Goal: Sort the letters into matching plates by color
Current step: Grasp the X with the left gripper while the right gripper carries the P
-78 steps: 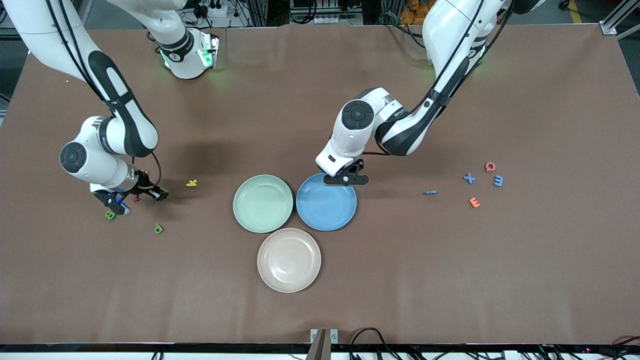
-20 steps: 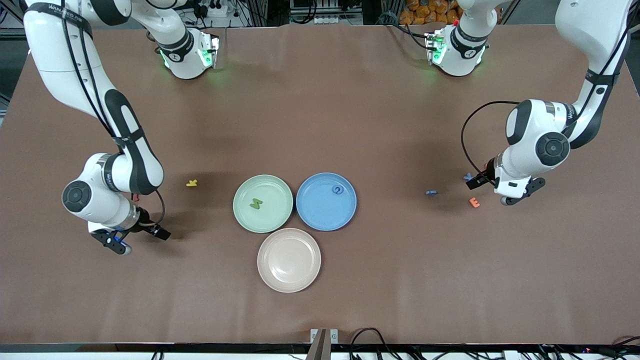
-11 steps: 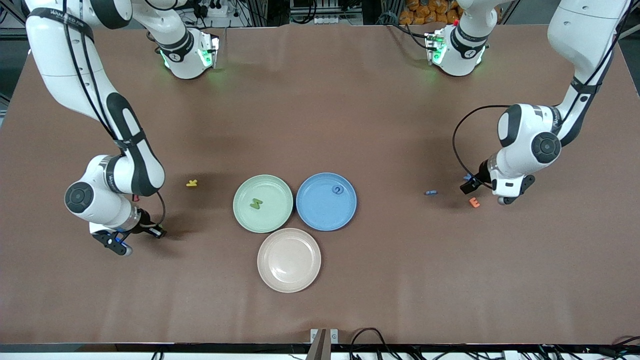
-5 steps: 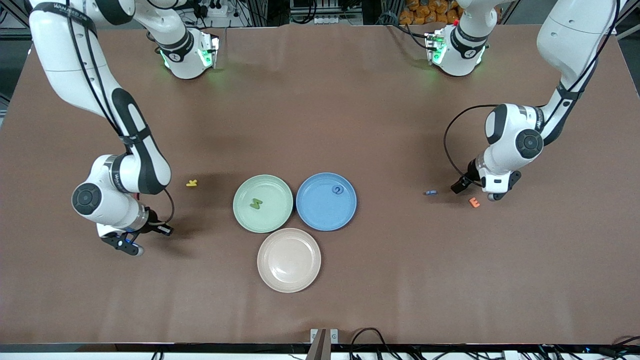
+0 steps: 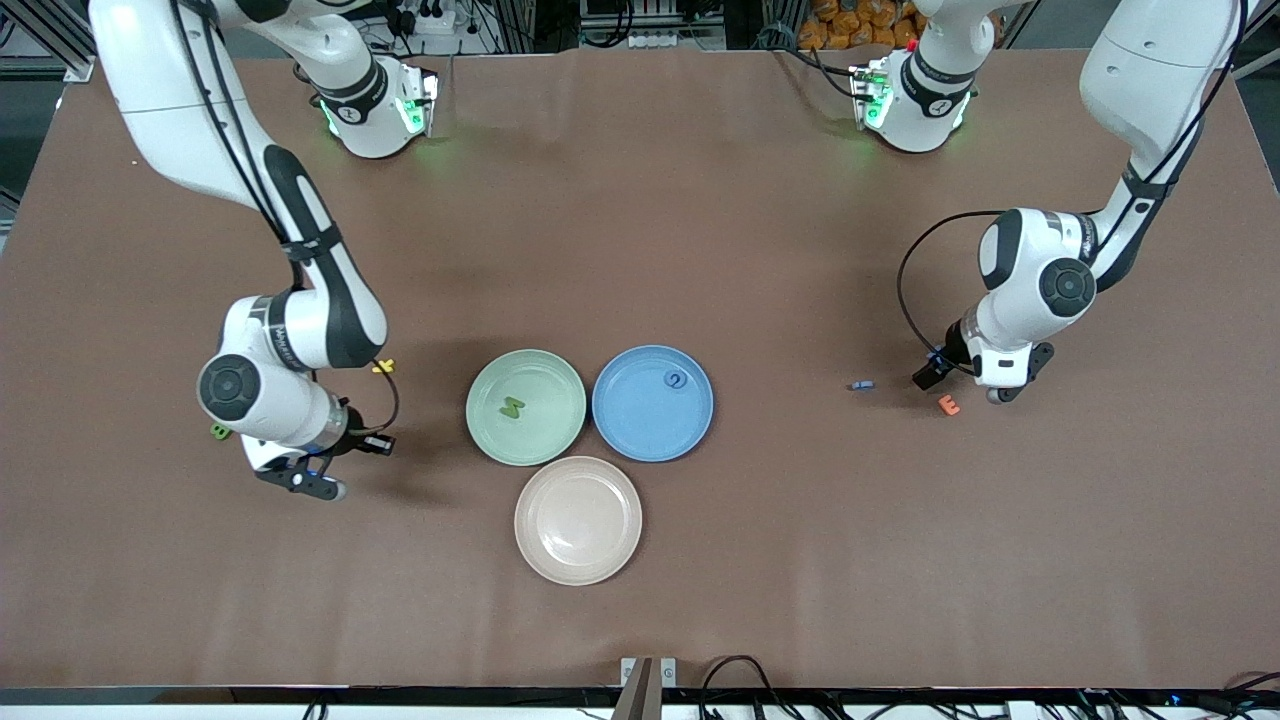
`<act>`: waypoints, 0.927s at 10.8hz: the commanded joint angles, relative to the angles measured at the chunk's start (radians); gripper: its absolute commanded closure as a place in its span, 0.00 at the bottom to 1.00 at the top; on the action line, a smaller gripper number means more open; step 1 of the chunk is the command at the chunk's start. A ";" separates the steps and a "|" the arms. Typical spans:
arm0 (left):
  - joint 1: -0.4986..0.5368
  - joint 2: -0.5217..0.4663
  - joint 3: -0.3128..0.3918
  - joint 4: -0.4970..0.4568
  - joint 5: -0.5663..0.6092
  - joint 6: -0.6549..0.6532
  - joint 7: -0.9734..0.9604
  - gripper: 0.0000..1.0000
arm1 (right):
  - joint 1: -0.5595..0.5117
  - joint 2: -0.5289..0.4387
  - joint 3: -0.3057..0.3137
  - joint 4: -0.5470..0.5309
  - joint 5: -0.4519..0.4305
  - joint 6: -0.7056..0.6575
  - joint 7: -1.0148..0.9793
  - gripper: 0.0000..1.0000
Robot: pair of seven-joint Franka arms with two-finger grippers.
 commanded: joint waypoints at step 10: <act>-0.009 0.001 0.019 -0.016 0.063 0.007 -0.040 0.89 | 0.262 -0.020 0.008 -0.006 -0.008 -0.044 0.355 0.82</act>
